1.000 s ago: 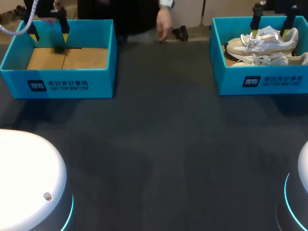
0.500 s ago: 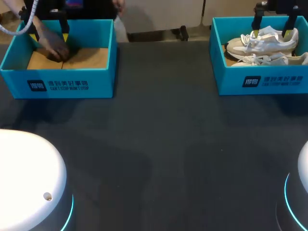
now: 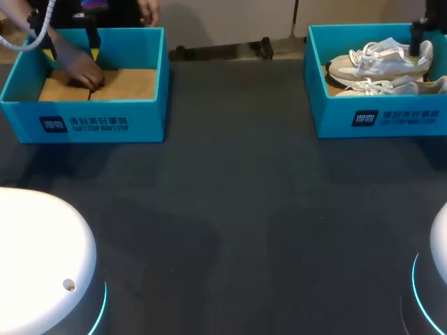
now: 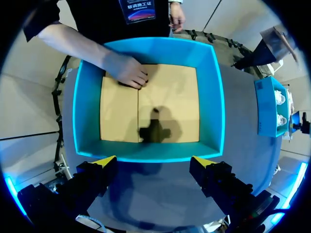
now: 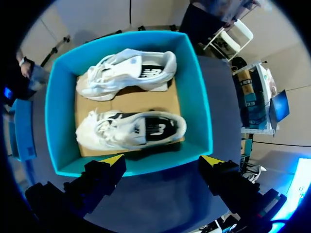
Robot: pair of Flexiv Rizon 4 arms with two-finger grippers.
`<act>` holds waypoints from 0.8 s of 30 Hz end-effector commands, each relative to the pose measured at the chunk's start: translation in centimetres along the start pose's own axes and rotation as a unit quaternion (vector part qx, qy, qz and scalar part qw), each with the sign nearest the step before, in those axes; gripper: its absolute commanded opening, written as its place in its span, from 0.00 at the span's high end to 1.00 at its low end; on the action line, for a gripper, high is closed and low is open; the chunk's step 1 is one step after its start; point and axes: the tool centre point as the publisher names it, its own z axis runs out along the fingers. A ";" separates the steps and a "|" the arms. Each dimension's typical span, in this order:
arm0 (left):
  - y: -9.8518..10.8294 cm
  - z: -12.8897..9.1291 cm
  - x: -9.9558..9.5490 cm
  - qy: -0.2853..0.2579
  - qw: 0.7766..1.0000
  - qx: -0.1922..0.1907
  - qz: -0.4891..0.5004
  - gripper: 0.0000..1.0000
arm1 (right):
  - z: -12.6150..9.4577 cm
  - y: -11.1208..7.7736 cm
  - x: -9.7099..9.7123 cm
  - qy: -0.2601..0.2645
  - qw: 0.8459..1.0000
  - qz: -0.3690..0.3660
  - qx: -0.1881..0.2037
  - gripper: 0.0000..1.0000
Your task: Take the shoe out of the shoebox, open the shoe tongue, remove and reinsert the insole, then place the shoe into the shoebox
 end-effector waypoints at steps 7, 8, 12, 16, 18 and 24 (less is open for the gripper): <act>0.0 0.0 0.0 0.000 1.000 0.000 0.000 0.00 | 4.0 1.6 -2.3 -0.022 0.999 0.025 -0.008 0.00; 0.0 0.0 0.0 0.000 1.000 0.000 0.000 0.00 | 4.2 1.6 -2.3 -0.028 0.999 0.025 -0.008 0.00; 0.0 0.0 0.0 0.000 1.000 0.000 0.000 0.00 | 5.5 1.9 -2.3 -0.019 0.999 0.023 -0.011 0.52; 0.0 0.0 0.0 0.000 1.000 0.000 0.000 0.00 | 6.7 2.4 -2.1 -0.021 1.000 0.019 -0.009 0.55; 0.0 0.0 0.0 0.000 1.000 0.000 0.000 0.00 | 7.4 2.6 -2.2 -0.031 0.999 0.020 -0.007 0.57; 0.0 0.0 0.0 0.000 1.000 0.000 0.000 0.00 | 8.9 2.9 -2.4 -0.022 1.000 0.020 -0.009 0.56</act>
